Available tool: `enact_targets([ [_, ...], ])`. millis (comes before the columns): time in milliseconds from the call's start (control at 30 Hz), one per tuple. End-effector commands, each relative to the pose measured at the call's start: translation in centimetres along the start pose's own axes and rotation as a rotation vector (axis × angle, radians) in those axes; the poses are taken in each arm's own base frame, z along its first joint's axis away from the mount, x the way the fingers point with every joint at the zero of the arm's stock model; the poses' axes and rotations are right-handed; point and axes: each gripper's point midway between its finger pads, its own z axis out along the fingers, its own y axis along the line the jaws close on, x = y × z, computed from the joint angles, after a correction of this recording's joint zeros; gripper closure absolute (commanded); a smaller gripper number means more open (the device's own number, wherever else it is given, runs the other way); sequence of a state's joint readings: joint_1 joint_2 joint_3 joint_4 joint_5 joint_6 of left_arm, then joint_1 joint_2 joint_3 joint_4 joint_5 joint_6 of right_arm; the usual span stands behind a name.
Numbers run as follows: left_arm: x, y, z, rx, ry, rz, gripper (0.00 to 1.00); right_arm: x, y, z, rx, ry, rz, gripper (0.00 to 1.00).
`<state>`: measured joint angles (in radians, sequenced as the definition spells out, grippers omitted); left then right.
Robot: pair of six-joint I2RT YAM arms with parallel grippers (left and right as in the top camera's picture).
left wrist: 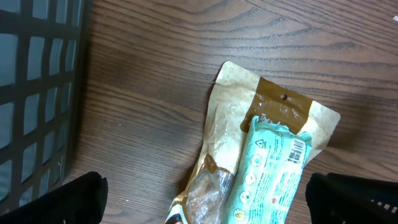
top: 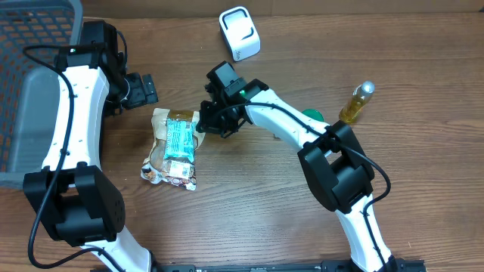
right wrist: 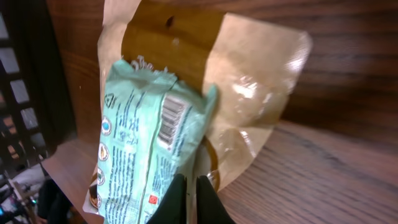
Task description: Scan the item barcode
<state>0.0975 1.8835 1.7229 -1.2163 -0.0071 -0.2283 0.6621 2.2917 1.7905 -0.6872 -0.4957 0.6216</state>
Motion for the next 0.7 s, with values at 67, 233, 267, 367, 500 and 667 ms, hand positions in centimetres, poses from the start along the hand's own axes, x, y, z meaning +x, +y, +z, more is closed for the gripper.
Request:
enact_targets([
  [67,0.1,-0.4,-0.2,0.009,-0.001,0.022,0.0,1.7,1.2,-1.0,-0.02,0.049,0.001,0.65],
  [233,0.1,-0.4,-0.2,0.009,-0.001,0.022,0.01,4.9,1.9,-0.9,-0.049,0.177,0.035,0.55],
  [267,0.1,-0.4,-0.2,0.009,-0.001,0.022,0.0,5.4,1.7,-1.0,-0.039,0.195,0.048,0.53],
  [367,0.1,-0.4,-0.2,0.009,-0.001,0.022,0.0,6.4,1.1,-1.2,-0.005,0.235,0.134,0.52],
  [500,0.1,-0.4,-0.2,0.009,-0.001,0.022,0.01,7.4,2.3,-1.5,-0.067,0.302,0.184,0.51],
  [667,0.1,-0.4,-0.2,0.009,-0.001,0.022,0.01,7.1,4.0,-1.7,-0.138,0.321,0.265,0.51],
])
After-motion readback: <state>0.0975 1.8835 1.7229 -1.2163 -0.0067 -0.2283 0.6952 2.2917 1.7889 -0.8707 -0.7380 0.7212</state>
